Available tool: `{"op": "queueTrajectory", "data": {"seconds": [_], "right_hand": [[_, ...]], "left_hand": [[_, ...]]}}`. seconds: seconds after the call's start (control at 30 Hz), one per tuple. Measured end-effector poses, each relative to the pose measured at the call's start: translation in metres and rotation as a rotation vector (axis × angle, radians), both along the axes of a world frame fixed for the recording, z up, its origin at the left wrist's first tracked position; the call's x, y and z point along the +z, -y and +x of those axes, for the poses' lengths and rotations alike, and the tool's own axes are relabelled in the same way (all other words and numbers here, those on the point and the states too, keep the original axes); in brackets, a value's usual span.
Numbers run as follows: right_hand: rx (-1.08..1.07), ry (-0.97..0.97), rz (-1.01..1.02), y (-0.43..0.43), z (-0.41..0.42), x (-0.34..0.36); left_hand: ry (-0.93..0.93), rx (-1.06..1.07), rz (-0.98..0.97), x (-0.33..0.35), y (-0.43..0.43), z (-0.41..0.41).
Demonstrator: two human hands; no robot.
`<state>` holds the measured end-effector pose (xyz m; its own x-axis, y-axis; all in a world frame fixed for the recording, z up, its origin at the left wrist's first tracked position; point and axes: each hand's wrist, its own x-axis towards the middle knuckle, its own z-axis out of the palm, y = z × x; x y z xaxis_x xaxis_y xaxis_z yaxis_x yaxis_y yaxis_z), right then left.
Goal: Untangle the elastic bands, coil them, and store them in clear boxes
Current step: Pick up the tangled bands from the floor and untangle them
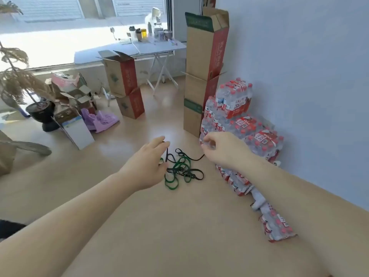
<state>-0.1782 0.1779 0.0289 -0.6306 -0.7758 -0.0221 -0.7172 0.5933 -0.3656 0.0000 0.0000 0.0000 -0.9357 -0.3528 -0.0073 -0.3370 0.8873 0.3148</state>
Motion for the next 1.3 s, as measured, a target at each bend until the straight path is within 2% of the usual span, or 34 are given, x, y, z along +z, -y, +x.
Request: {"op": "queueTrajectory", "data": {"seconds": [0.2, 0.33, 0.47, 0.6, 0.83, 1.03, 1.13, 1.3], "right_hand": [[-0.09, 0.156, -0.016, 0.068, -0.089, -0.036], [-0.124, 0.233, -0.035, 0.115, -0.166, -0.079], [-0.113, 0.332, -0.029, 0.197, -0.267, -0.146], [-0.075, 0.432, 0.025, 0.301, -0.373, -0.216], [-0.196, 0.619, 0.089, 0.419, -0.468, -0.333], [-0.375, 0.786, 0.097, 0.486, -0.487, -0.498], [-0.331, 0.776, 0.176, 0.517, -0.494, -0.607], [-0.254, 0.757, 0.291, 0.544, -0.514, -0.787]], "left_hand": [[0.081, -0.051, 0.107, -0.03, 0.093, -0.111], [0.154, -0.072, 0.131, -0.074, 0.154, -0.201], [0.243, -0.064, 0.149, -0.135, 0.228, -0.297], [0.317, 0.039, 0.198, -0.202, 0.305, -0.386], [0.453, 0.122, 0.317, -0.313, 0.401, -0.454], [0.519, 0.168, 0.418, -0.483, 0.492, -0.479], [0.625, 0.207, 0.446, -0.605, 0.55, -0.485], [0.796, 0.173, 0.349, -0.805, 0.629, -0.489]]}}
